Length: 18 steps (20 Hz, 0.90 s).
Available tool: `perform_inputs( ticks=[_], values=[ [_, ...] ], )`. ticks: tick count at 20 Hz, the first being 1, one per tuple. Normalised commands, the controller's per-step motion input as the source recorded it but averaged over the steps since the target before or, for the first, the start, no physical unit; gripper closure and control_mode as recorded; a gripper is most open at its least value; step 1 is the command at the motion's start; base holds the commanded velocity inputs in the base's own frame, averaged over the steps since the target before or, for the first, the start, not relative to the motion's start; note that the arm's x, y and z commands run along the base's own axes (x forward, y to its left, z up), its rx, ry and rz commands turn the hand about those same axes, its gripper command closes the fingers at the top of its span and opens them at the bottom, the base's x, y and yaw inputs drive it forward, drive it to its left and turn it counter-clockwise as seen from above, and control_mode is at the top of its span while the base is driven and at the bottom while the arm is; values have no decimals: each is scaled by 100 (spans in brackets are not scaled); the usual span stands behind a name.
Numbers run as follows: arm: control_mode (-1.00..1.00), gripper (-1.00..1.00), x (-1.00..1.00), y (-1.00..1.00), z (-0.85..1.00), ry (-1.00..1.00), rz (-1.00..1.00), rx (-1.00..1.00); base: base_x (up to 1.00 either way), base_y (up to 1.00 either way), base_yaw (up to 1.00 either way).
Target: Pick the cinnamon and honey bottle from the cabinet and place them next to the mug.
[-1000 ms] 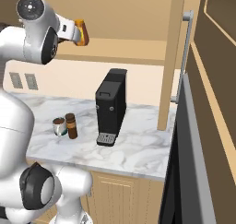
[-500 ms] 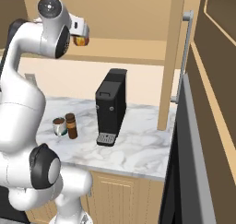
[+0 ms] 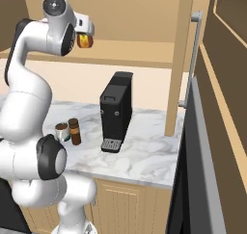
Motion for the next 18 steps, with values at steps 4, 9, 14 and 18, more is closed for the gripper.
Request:
perform_inputs(
  ticks=[4,9,14,18],
  values=[
    [-100,-100,20,15,-1,0,-3,-9,0,0,0],
    [-100,-100,25,4,0,0,-6,-10,0,0,0],
    [-100,-100,40,5,0,0,-4,-6,0,0,0],
    [-100,-100,46,9,0,0,-1,-1,0,0,0]
  ],
)
